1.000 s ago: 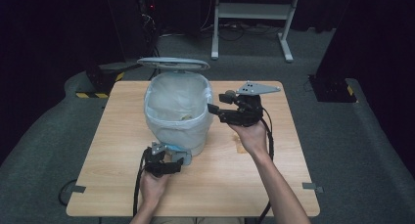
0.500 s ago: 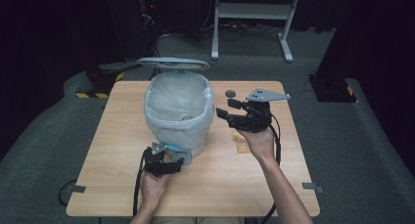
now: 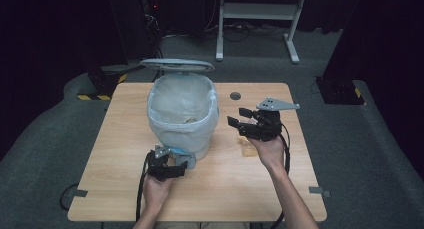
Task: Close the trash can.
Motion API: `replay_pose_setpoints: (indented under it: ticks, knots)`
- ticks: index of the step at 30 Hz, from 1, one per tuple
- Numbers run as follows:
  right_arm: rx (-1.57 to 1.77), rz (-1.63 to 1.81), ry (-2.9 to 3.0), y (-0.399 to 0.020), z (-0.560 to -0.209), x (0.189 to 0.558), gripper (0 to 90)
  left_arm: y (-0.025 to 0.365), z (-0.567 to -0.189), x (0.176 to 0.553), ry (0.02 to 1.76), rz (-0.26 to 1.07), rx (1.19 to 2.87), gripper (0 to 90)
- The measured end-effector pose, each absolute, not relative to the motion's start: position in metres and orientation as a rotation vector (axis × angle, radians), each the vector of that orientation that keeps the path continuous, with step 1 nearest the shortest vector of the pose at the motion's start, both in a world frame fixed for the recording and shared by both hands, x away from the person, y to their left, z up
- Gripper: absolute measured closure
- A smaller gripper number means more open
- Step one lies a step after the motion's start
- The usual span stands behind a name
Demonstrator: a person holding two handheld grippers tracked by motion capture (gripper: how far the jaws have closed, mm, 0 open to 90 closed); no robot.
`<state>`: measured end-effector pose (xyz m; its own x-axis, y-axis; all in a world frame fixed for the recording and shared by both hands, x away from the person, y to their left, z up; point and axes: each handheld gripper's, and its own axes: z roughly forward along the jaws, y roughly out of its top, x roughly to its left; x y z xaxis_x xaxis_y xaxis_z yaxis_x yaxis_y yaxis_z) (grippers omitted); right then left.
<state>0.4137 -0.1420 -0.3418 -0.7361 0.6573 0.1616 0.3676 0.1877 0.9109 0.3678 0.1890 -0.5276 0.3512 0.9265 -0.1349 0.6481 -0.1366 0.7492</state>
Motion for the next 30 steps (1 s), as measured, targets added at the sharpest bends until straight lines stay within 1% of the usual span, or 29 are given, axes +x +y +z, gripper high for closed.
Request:
replay_pose_setpoints:
  ticks: [30]
  knots:
    - [1.119, 1.456, 2.159, -0.179, -0.389, 0.41, 40.3, 0.189, -0.528, 0.368, 1.378, 0.473, 1.869, 5.8]
